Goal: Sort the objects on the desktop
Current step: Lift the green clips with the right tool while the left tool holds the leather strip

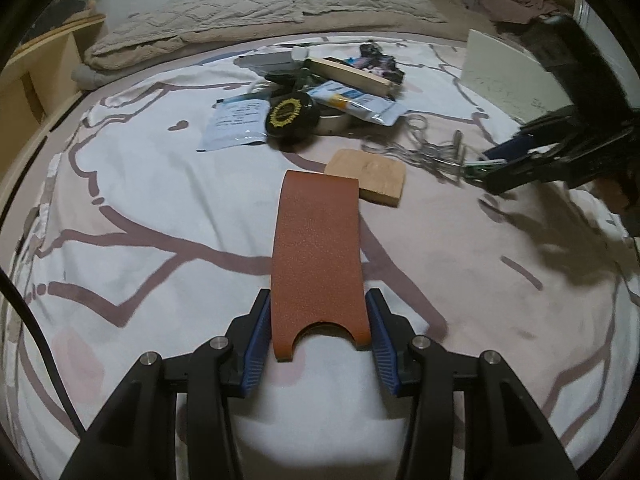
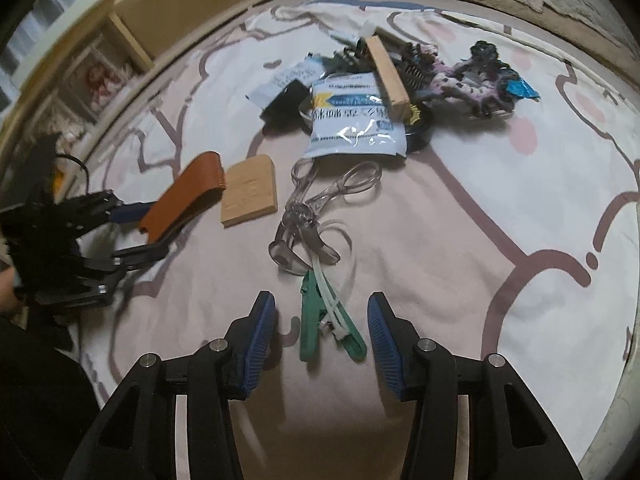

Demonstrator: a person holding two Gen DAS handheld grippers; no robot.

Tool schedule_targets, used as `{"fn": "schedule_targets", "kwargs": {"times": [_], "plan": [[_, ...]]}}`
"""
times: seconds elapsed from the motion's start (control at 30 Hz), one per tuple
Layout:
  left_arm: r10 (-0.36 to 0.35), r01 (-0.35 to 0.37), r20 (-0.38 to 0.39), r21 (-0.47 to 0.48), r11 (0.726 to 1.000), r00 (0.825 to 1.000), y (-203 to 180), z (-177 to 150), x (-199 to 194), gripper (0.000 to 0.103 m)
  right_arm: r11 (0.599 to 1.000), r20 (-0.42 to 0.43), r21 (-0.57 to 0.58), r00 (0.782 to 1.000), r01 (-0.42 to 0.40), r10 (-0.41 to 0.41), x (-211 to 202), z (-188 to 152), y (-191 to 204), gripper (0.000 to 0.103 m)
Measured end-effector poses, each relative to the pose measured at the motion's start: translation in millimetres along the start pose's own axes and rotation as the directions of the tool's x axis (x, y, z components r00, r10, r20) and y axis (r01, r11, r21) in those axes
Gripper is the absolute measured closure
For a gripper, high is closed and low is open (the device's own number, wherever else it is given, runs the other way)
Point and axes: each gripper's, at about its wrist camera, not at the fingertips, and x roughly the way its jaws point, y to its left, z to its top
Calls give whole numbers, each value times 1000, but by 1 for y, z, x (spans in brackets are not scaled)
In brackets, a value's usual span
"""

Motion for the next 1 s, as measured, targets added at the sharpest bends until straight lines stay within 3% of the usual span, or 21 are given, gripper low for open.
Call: {"fn": "schedule_targets", "kwargs": {"times": [0.17, 0.5, 0.7, 1.0], "plan": [[-15, 15, 4, 4, 1000, 1000, -1, -4, 0, 57, 999, 2, -39, 999, 34, -34, 1, 0, 3, 79], [-19, 19, 12, 2, 1000, 1000, 0, -5, 0, 56, 994, 44, -99, 998, 54, -50, -17, 0, 11, 81], [-25, 25, 15, -4, 1000, 1000, 1, -6, 1, 55, 997, 96, -77, 995, 22, -14, -40, 5, 12, 81], [-29, 29, 13, -8, 1000, 999, 2, -6, 0, 55, 992, -15, -125, 1000, 22, -24, -27, -22, 15, 81]]}}
